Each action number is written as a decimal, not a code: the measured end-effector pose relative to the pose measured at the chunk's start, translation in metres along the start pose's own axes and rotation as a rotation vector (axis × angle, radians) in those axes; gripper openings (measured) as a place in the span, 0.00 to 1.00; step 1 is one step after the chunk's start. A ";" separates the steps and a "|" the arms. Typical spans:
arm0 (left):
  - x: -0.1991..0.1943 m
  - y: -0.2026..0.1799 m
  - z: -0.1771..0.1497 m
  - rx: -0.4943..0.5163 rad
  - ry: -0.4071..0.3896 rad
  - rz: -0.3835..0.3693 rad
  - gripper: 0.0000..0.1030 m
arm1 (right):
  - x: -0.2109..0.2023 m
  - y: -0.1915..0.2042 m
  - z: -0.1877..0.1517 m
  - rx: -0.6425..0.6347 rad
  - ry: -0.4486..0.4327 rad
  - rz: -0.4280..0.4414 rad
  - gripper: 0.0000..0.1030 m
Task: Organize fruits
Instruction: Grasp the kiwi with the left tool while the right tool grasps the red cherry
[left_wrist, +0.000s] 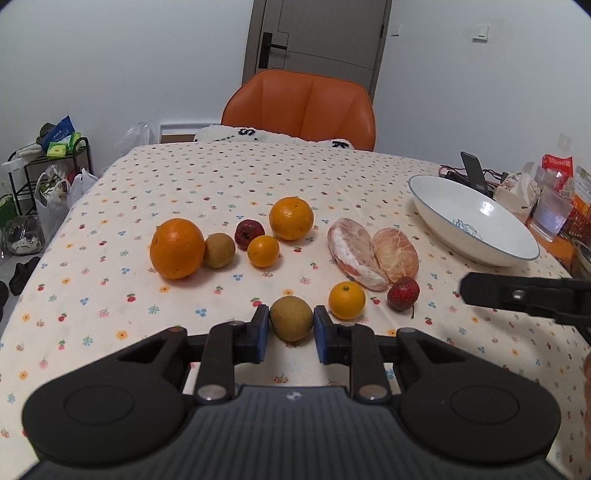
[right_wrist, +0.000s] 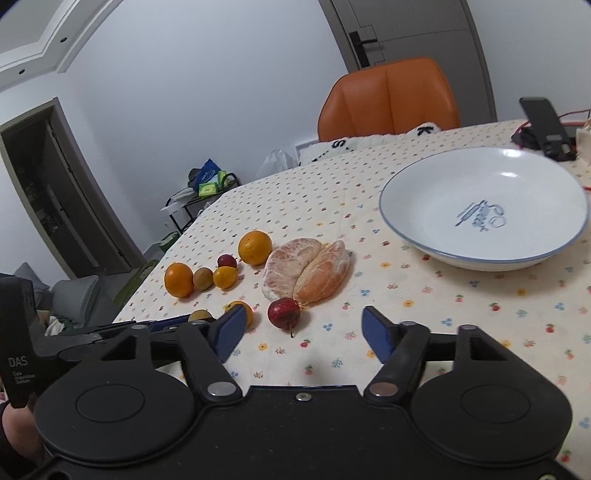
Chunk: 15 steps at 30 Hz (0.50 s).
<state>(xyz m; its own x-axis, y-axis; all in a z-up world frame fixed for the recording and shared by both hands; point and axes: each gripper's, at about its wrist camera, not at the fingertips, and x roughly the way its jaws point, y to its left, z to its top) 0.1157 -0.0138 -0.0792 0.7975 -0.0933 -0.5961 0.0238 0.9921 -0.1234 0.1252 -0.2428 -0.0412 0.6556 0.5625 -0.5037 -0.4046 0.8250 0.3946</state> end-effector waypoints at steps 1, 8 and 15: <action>-0.001 0.001 0.001 0.001 -0.002 0.000 0.23 | 0.004 0.000 0.000 0.000 0.005 0.007 0.60; -0.001 0.009 0.004 -0.021 0.005 0.013 0.23 | 0.030 0.005 0.001 -0.014 0.059 0.051 0.49; -0.005 0.010 0.008 -0.016 -0.002 0.016 0.23 | 0.047 0.007 0.004 -0.027 0.062 0.038 0.49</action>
<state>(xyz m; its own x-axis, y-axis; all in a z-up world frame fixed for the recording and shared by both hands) 0.1171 -0.0026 -0.0707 0.7990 -0.0772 -0.5964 0.0014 0.9920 -0.1264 0.1551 -0.2106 -0.0588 0.5988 0.5952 -0.5359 -0.4460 0.8036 0.3941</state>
